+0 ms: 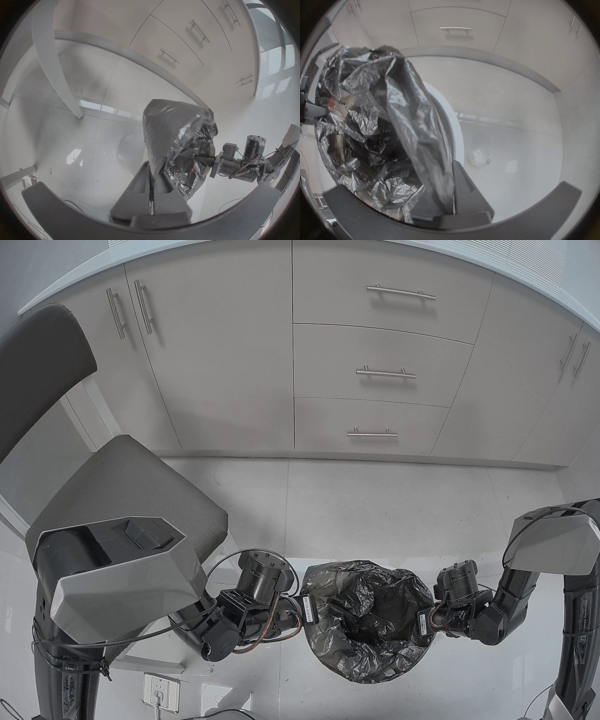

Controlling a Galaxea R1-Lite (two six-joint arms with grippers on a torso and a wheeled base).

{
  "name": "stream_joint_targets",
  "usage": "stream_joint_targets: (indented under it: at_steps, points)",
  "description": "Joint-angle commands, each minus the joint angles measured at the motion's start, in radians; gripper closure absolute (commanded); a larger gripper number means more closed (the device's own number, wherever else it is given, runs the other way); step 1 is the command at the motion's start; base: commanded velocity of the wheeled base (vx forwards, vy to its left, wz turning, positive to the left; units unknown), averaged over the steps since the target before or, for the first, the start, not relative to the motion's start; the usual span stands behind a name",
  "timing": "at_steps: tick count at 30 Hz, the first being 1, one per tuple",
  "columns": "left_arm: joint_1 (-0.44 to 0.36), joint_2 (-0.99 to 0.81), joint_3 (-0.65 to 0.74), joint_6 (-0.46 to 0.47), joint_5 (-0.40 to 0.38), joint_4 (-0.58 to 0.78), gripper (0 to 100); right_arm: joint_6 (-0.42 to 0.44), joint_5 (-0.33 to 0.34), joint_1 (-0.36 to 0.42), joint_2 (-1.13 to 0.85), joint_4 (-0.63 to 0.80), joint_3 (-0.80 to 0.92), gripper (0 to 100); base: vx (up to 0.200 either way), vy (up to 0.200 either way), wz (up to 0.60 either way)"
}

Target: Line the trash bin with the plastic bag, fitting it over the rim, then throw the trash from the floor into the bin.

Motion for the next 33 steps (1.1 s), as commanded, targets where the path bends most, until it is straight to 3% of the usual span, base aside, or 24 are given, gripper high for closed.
stream_joint_targets:
  at_steps: [1, 2, 3, 24, 33]
  points:
    - [0.000, 0.002, 0.000, -0.001, 0.000, 0.000, 100, -0.001, -0.001, 0.002, 0.021, -0.033, 0.008, 100, 0.000, 0.000, 0.00]
    - [0.000, 0.002, 0.000, -0.001, 0.000, 0.000, 100, -0.006, 0.000, 0.003, 0.027, -0.068, 0.021, 100, 0.000, 0.000, 0.00]
    - [0.000, 0.002, 0.000, -0.001, 0.000, 0.000, 100, -0.006, 0.000, 0.005, 0.030, -0.078, 0.022, 0, 0.000, 0.000, 0.00]
    - [0.000, 0.002, 0.000, -0.001, 0.000, -0.002, 100, 0.005, 0.012, 0.034, -0.112, -0.085, 0.065, 0, 0.000, 0.000, 0.00]
    - [0.000, 0.002, 0.000, -0.001, 0.000, -0.002, 100, 0.003, 0.003, 0.037, -0.076, -0.085, 0.053, 0, 0.000, 0.000, 0.00]
